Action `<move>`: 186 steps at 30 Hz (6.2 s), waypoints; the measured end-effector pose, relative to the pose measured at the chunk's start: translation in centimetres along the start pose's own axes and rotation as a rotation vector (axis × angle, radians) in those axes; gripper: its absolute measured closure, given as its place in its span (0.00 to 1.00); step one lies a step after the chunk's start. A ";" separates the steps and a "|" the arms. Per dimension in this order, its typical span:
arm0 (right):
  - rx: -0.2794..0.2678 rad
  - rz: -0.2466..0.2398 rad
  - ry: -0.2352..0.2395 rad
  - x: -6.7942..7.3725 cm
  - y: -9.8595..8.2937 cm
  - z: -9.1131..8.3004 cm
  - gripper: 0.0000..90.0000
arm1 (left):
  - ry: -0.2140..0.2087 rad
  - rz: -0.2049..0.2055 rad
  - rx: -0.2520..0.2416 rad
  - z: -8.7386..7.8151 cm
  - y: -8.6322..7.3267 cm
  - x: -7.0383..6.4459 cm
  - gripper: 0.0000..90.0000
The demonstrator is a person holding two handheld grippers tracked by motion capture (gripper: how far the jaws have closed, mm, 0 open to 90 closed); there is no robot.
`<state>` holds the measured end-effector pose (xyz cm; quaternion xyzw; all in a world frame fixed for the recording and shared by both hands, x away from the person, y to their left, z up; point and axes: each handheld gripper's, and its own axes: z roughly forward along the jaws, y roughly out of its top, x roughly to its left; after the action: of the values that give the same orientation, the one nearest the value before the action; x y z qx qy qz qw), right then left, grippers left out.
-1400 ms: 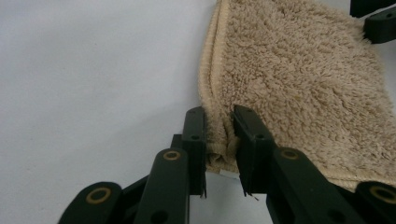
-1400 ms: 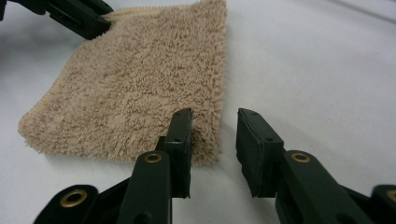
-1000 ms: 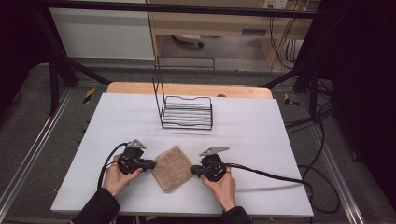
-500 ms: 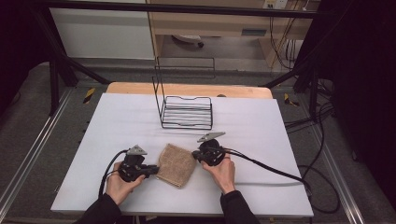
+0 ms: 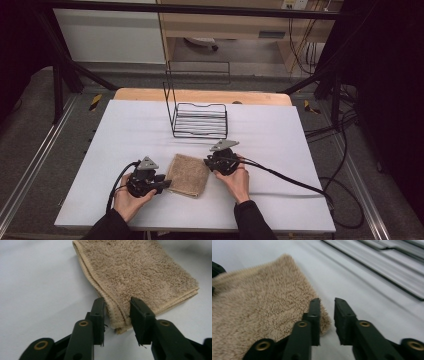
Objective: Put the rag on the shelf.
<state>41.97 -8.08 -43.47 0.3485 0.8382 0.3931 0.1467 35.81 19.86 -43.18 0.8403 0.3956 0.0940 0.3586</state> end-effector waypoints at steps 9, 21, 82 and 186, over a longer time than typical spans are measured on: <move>-0.041 0.034 0.020 -1.3 -1.0 -3.5 0.44 | -0.008 0.000 -0.021 -1.0 1.0 1.4 0.32; -0.047 0.091 0.021 -3.0 -4.3 -6.1 0.07 | -0.006 0.015 -0.026 -0.3 3.7 1.5 0.10; -0.066 0.211 0.050 -1.8 -4.2 -4.8 0.07 | 0.033 -0.020 0.056 6.6 6.2 2.9 0.91; -0.212 0.157 0.069 1.9 2.9 -5.3 0.97 | 0.003 0.005 -0.304 -2.3 6.0 1.2 0.95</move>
<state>39.23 -8.42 -37.82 0.3818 0.7667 0.5013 0.1226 39.21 19.40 -37.58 0.7770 0.3755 0.1550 0.4809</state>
